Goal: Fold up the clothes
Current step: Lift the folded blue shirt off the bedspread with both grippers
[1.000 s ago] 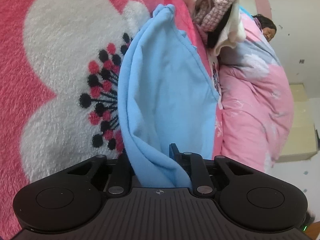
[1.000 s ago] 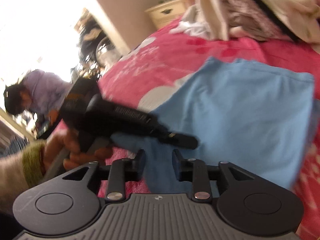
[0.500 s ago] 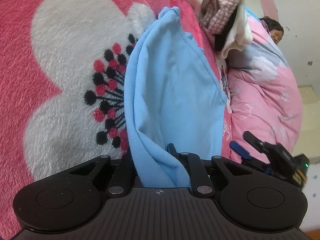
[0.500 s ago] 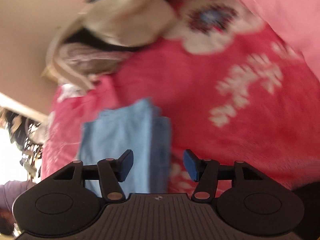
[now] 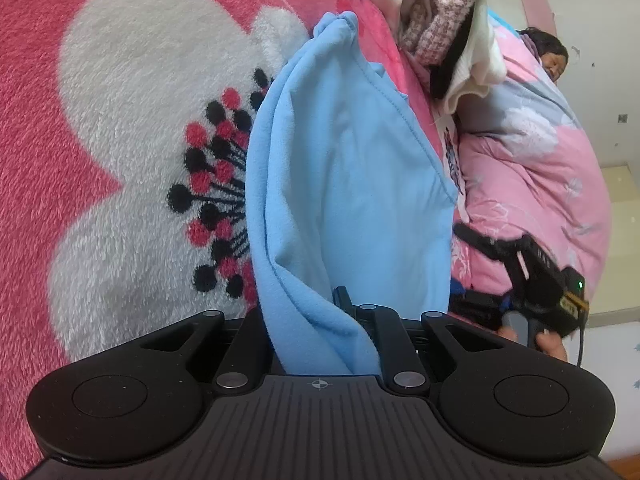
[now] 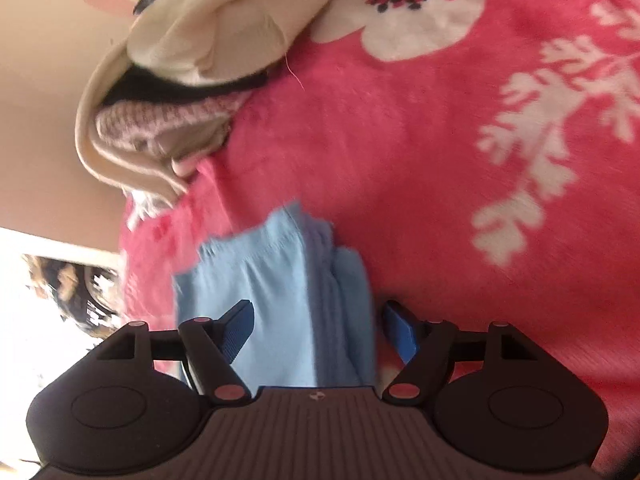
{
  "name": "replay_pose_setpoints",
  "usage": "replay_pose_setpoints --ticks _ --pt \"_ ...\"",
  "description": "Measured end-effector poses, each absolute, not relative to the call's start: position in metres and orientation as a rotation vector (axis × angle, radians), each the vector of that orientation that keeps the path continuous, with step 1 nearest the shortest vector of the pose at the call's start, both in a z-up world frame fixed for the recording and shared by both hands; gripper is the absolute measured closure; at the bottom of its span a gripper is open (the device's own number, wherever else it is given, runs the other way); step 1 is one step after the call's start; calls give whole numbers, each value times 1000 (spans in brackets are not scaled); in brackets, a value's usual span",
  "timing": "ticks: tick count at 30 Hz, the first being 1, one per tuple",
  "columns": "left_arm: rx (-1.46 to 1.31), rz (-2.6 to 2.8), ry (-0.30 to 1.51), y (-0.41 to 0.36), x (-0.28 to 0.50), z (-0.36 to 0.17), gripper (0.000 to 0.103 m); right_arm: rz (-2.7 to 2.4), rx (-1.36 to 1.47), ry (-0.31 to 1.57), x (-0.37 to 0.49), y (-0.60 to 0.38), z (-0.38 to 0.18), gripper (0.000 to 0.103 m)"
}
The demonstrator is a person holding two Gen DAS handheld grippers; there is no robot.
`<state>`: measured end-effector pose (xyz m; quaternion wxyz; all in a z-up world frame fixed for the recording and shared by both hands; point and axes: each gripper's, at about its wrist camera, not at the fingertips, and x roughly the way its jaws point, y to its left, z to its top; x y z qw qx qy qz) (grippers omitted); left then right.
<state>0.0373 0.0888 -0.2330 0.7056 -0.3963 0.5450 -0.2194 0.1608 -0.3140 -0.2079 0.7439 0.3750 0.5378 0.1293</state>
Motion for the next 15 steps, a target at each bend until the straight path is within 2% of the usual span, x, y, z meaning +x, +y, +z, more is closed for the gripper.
replay_pose_setpoints --ticks 8,15 --pt "-883 -485 1212 90 37 -233 91 360 951 1186 156 -319 -218 32" --pt "-884 -485 1214 90 37 -233 91 390 945 1202 167 -306 -215 29"
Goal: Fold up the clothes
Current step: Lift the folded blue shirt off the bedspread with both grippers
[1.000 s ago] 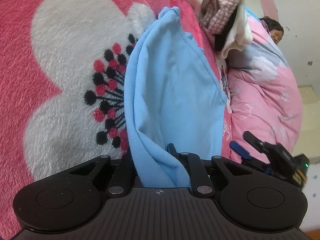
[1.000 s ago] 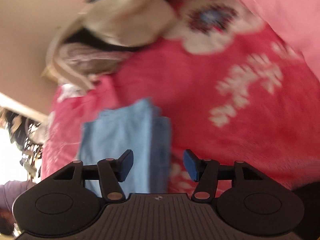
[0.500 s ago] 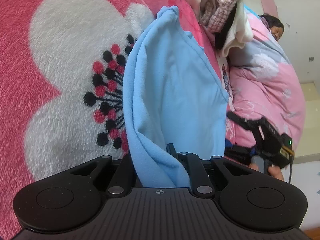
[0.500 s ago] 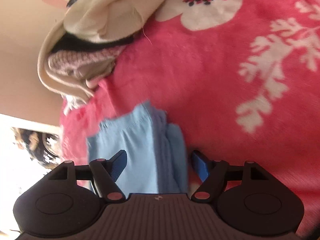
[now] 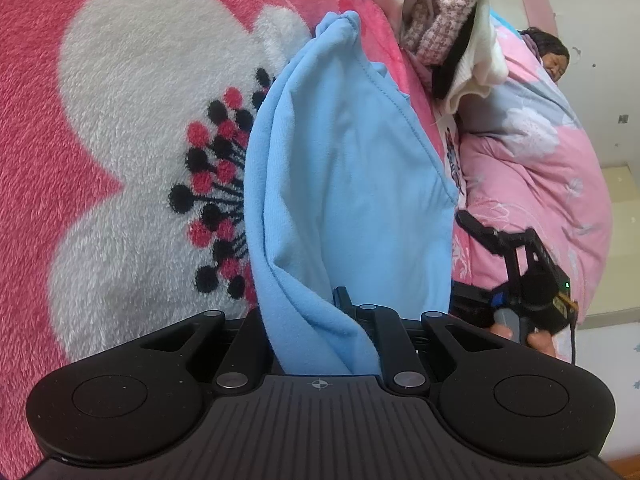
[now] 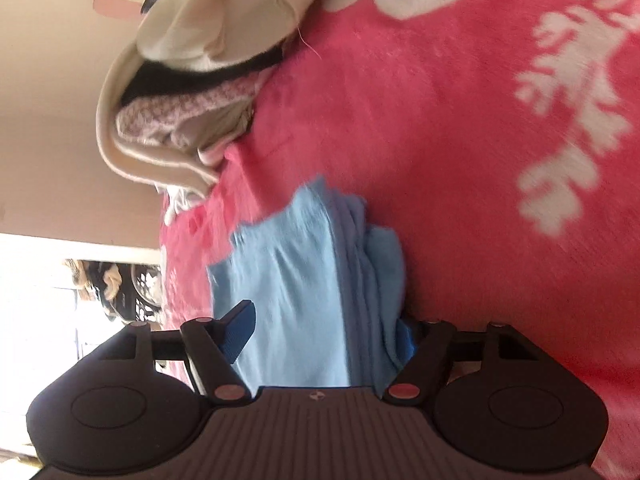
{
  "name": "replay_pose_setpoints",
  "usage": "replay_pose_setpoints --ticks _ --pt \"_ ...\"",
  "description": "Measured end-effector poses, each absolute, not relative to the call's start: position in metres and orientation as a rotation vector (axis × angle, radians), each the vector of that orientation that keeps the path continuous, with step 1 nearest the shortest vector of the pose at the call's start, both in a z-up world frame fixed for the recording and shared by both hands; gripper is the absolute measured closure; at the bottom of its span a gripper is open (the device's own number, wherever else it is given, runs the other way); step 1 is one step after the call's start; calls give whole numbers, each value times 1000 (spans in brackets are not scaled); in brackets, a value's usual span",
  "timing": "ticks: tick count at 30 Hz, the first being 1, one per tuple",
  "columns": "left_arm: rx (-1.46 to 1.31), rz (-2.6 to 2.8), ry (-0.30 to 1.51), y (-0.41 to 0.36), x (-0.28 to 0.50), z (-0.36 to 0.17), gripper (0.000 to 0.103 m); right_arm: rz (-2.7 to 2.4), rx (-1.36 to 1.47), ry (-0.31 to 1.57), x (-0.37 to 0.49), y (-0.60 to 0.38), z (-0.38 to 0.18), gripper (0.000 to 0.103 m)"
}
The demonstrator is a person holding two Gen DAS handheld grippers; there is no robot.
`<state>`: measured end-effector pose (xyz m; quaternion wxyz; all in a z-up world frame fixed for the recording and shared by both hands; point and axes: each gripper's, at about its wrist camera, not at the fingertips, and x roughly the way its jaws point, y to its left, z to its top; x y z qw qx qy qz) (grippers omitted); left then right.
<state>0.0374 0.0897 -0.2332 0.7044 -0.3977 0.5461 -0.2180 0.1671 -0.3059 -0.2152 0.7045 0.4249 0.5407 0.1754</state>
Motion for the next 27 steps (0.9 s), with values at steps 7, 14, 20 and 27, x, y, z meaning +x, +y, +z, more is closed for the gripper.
replay_pose_setpoints --ticks 7,14,20,27 --pt "-899 -483 1213 91 37 -235 91 451 948 1150 177 -295 -217 33" --pt "-899 -486 1219 90 38 -234 91 471 1016 1156 184 -295 -227 52" --pt "-899 -481 1217 90 38 -234 91 494 991 1132 183 -290 -228 56" --pt "-899 -482 1219 90 39 -234 91 496 1012 1125 181 -294 -229 57"
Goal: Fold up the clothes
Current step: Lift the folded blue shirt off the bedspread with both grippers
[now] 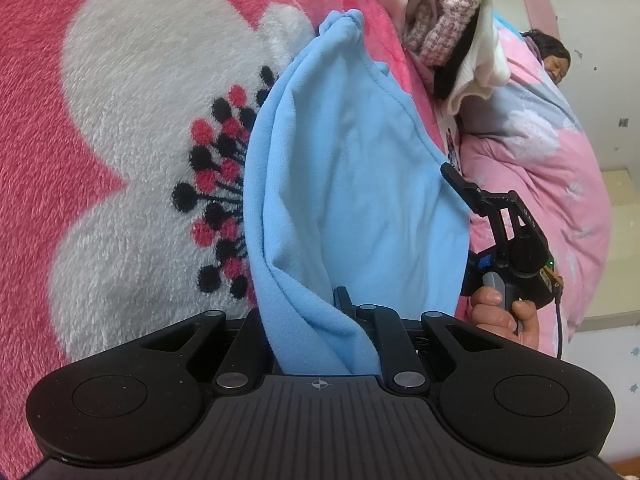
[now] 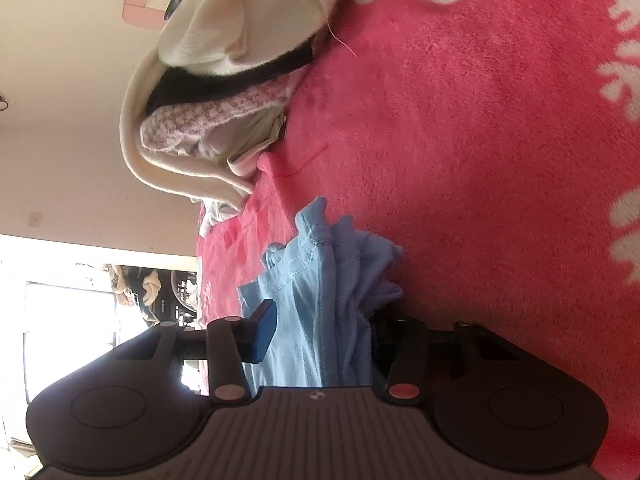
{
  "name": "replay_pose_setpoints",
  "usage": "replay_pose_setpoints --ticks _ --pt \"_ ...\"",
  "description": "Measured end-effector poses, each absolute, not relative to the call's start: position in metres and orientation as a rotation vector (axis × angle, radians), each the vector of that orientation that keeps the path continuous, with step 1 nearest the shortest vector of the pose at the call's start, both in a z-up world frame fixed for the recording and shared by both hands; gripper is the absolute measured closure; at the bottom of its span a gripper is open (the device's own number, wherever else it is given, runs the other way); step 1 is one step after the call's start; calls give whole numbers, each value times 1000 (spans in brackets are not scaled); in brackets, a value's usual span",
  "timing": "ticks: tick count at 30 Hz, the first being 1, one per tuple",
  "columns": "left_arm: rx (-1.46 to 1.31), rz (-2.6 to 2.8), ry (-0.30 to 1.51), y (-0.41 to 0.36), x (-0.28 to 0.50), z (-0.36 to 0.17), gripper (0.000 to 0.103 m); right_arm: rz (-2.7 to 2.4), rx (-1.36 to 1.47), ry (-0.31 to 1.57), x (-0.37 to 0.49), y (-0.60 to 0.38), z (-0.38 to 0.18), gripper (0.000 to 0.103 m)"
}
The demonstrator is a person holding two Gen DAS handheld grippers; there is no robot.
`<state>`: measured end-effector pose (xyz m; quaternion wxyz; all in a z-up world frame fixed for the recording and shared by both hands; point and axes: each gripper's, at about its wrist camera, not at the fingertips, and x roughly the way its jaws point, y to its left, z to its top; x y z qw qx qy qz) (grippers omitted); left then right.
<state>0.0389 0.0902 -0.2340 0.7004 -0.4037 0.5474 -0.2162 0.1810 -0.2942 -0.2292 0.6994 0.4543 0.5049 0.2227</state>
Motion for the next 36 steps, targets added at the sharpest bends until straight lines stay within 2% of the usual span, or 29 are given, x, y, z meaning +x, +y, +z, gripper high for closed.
replay_pose_setpoints --ticks 10,12,14,17,29,36 --pt "-896 -479 1212 87 43 -232 91 490 890 1108 184 -281 -219 57" --pt "-893 -479 1208 87 43 -232 91 492 814 1096 184 -274 -214 62" --pt "-887 -478 1201 86 42 -231 91 479 745 1086 184 -268 -210 79" --pt "-876 -483 1185 86 41 -231 92 469 682 1063 181 -265 -205 85" --pt "-807 -448 1094 80 32 -208 97 475 289 920 161 -227 -157 87" --pt "-663 -374 1115 67 31 -193 97 459 204 901 157 -220 -156 87"
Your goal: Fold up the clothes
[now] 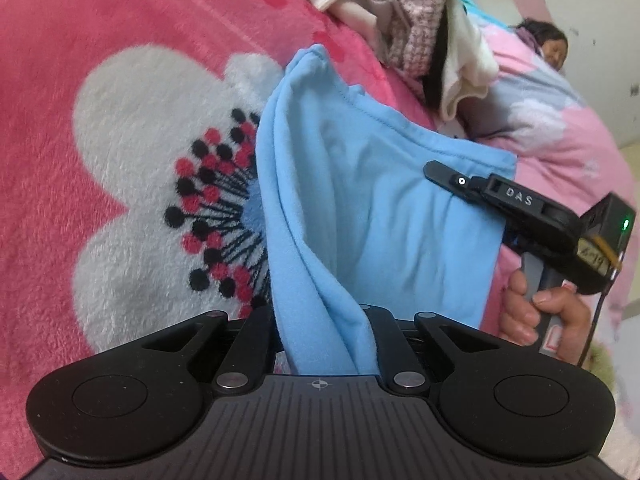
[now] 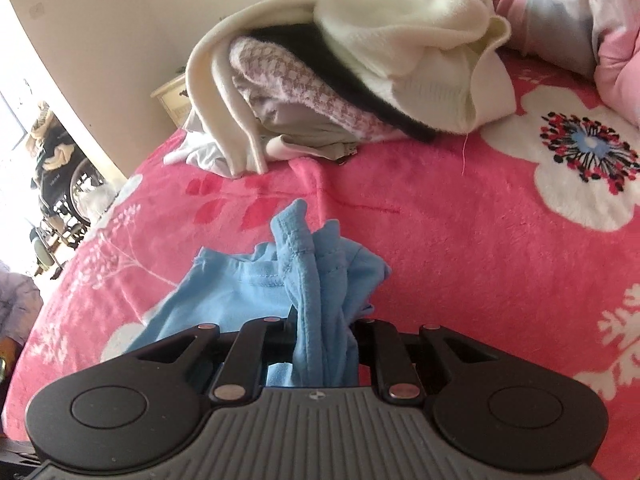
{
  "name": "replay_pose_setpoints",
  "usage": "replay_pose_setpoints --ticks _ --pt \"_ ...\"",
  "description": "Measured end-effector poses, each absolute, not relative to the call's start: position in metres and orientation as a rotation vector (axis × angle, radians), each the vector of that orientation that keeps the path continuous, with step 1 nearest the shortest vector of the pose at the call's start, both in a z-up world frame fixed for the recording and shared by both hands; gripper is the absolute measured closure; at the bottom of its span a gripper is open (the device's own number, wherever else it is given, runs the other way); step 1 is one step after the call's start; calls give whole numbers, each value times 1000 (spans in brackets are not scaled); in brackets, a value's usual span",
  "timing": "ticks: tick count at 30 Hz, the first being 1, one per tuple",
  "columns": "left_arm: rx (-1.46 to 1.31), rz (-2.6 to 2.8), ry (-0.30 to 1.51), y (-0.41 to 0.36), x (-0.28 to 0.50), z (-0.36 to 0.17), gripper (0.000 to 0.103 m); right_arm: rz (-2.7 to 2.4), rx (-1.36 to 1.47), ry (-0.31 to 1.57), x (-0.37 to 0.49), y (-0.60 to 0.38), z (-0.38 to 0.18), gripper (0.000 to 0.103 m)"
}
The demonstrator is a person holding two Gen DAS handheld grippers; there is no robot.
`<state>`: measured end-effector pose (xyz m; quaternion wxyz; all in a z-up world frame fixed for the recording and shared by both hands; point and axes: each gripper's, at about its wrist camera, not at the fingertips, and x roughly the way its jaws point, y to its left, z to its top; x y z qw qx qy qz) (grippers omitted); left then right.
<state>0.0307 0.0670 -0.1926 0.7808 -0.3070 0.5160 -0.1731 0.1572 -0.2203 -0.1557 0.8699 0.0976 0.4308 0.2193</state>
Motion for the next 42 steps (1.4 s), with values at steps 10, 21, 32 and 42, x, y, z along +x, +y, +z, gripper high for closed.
replay_pose_setpoints --ticks 10,21,32,42 --pt "-494 -346 1027 54 15 -163 97 497 91 792 143 -200 -129 87" --pt "-593 -265 846 93 -29 -138 98 697 24 699 137 -121 -82 87" --pt "-756 73 600 209 -120 -93 98 1149 -77 603 90 84 -40 87" --pt "-866 442 520 275 -195 -119 98 1500 -317 730 15 275 -98 82"
